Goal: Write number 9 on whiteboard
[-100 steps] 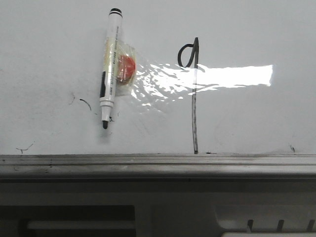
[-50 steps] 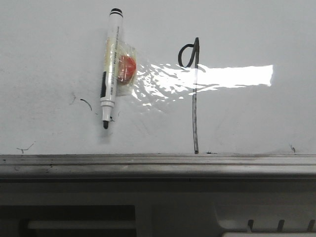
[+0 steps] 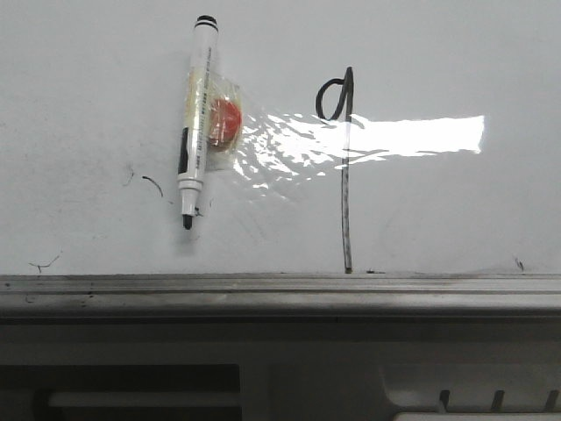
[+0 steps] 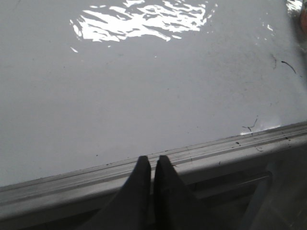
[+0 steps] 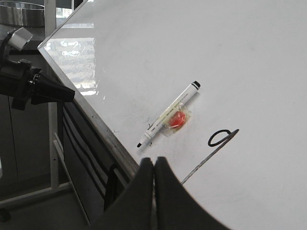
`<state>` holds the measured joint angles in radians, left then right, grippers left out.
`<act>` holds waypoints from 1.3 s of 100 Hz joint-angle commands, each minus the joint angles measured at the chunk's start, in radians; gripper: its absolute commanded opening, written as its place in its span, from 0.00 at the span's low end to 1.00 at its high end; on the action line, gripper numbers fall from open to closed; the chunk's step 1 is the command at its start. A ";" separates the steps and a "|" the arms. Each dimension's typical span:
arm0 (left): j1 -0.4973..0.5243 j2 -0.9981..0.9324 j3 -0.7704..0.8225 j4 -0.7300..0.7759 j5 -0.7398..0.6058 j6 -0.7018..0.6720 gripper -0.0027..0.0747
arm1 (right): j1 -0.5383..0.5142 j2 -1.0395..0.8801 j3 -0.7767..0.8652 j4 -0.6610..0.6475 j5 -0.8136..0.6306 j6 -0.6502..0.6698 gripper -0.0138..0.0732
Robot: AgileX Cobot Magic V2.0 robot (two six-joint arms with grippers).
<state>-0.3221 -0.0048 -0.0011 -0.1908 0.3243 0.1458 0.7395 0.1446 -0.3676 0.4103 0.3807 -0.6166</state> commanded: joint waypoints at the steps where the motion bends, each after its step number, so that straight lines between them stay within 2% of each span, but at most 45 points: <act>1: 0.003 -0.026 0.030 -0.008 -0.056 -0.014 0.01 | -0.006 0.009 -0.024 0.002 -0.063 -0.002 0.11; 82: 0.003 -0.026 0.030 -0.008 -0.053 -0.014 0.01 | -0.026 0.008 0.014 -0.017 -0.080 0.007 0.11; 91: 0.003 -0.026 0.030 -0.008 -0.053 -0.014 0.01 | -0.098 0.008 0.098 -0.106 -0.204 0.125 0.11; 99: 0.003 -0.026 0.030 -0.008 -0.053 -0.014 0.01 | -0.197 0.008 0.186 -0.249 -0.322 0.317 0.11; 108: 0.003 -0.026 0.030 -0.008 -0.053 -0.014 0.01 | -0.330 0.008 0.284 -0.366 -0.381 0.507 0.11; 115: 0.003 -0.026 0.030 -0.008 -0.053 -0.014 0.01 | -0.422 0.008 0.343 -0.381 -0.390 0.565 0.11; 126: 0.003 -0.026 0.030 -0.008 -0.053 -0.014 0.01 | -0.523 0.008 0.407 -0.381 -0.387 0.567 0.11; 130: 0.003 -0.026 0.030 -0.008 -0.053 -0.014 0.01 | -0.550 0.008 0.405 -0.385 -0.322 0.567 0.11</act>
<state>-0.3221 -0.0048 -0.0011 -0.1908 0.3250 0.1453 0.2508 0.1423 0.0119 0.0469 0.1092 -0.0694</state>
